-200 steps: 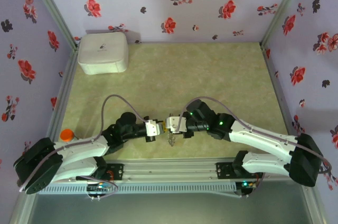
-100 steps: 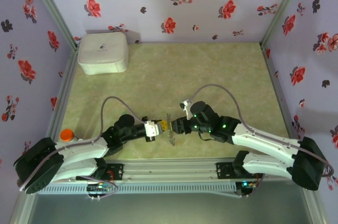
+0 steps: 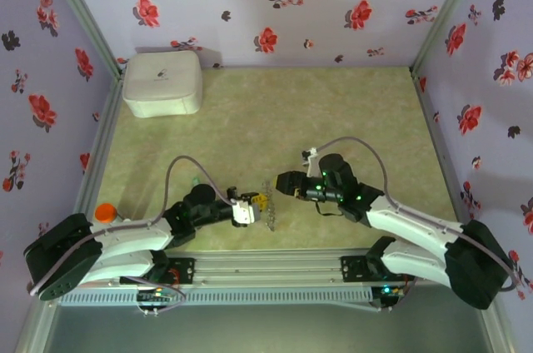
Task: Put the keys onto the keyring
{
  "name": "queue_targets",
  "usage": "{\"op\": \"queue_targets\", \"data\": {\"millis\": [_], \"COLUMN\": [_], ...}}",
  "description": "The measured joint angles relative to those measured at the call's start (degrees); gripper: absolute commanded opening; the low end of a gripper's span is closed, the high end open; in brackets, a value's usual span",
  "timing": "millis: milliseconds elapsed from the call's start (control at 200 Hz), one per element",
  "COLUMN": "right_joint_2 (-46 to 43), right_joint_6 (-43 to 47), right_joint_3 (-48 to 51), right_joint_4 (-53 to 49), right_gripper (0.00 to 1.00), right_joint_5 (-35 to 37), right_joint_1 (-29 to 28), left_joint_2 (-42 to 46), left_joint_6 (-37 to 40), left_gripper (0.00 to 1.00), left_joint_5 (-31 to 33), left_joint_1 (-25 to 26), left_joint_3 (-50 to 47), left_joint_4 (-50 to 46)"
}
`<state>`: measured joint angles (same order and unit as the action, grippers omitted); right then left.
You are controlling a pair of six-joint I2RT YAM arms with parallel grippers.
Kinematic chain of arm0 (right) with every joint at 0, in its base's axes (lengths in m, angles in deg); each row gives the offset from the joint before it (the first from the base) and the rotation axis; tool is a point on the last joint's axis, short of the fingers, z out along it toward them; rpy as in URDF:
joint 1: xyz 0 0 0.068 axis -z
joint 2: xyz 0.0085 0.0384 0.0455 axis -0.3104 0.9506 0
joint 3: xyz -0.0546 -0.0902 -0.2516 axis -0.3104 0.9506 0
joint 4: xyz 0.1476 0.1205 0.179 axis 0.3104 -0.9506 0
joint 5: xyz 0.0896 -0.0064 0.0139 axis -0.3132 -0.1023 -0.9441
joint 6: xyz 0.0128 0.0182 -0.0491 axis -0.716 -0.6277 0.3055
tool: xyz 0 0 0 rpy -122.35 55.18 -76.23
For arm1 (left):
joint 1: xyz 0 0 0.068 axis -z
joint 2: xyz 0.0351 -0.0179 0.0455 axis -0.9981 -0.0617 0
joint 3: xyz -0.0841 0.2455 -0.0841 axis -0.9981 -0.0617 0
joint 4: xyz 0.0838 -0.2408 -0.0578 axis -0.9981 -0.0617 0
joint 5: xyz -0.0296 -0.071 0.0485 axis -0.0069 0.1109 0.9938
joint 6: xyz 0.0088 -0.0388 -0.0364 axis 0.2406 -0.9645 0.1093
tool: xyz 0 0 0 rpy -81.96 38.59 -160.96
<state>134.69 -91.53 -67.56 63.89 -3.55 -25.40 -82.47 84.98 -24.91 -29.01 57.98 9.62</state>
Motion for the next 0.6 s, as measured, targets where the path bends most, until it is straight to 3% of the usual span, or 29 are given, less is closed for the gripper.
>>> {"op": "queue_targets", "data": {"millis": [305,600], "right_joint_2": [9.53,5.14], "right_joint_6": [-3.02,-2.82], "right_joint_3": [-0.20,-0.20], "right_joint_4": [12.20,11.39], "right_gripper": [0.52,0.49], "right_joint_5": [-9.09,-12.02], "right_joint_1": [0.00,0.00], "left_joint_2": [0.00,0.00], "left_joint_6": [3.13,3.65], "left_gripper": [0.00,0.00], "left_joint_5": [0.63,1.07], "left_joint_1": [0.15,0.22], "left_joint_3": [-1.25,-1.33], "left_joint_4": [1.49,2.43]}}
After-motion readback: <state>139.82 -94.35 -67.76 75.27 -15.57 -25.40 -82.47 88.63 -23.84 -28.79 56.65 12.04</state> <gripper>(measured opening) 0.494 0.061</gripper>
